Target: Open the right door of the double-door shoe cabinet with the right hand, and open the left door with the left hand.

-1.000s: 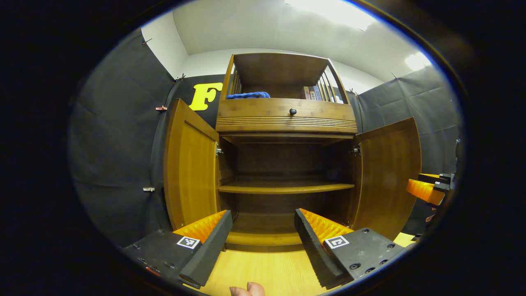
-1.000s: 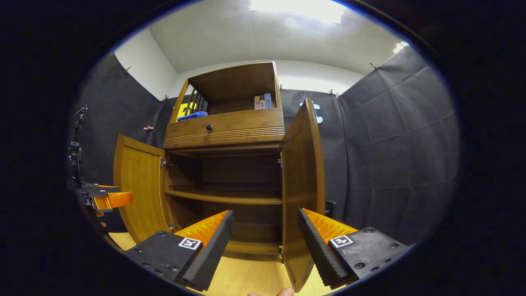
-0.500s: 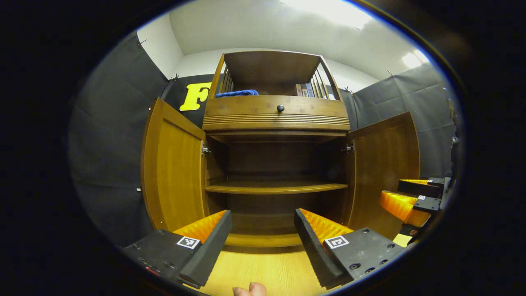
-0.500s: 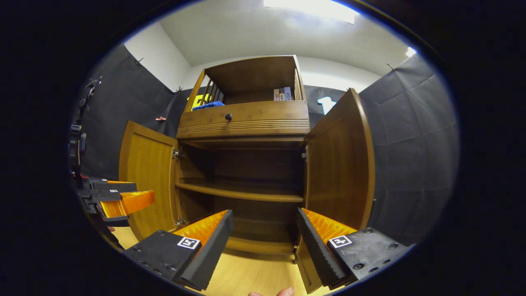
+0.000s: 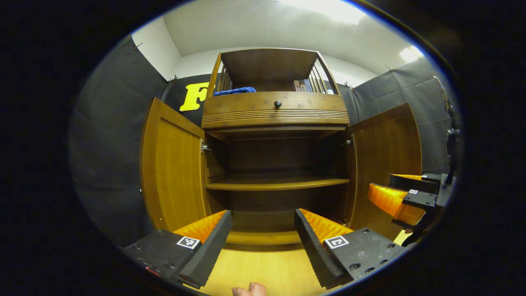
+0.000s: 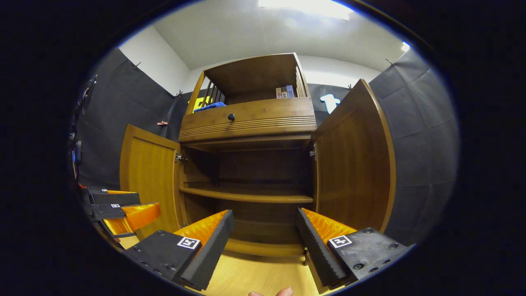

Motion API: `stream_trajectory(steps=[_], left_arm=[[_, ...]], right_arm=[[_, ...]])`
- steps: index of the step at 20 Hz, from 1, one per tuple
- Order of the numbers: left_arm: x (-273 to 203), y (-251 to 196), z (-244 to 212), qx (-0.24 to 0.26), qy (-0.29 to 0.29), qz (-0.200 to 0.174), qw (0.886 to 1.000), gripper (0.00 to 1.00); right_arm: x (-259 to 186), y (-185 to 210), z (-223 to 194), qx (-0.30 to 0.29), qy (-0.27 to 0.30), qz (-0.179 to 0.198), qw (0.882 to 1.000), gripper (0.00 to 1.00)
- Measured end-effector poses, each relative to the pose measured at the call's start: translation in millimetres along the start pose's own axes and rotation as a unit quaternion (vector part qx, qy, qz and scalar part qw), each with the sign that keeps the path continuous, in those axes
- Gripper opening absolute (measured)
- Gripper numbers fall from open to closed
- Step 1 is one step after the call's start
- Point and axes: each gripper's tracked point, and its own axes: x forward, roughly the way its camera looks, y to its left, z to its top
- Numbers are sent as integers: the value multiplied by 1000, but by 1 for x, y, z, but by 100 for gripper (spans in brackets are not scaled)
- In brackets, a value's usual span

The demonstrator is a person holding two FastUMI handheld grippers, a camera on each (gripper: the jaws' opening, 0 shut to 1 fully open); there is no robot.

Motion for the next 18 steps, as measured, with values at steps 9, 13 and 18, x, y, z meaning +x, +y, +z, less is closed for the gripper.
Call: stream_trajectory(steps=[9, 13, 18], left_arm=[[0, 1, 0, -1, -2, -1, 1000, 94], [0, -1, -2, -3, -1, -5, 1000, 93], [0, -1, -2, -1, -1, -7, 1000, 94]], right_arm=[[5, 0, -1, -2, 2, -2, 1000, 97], [4, -3, -1, -4, 2, -7, 1000, 97], [3, -3, -1, -3, 1, -8, 1000, 95]])
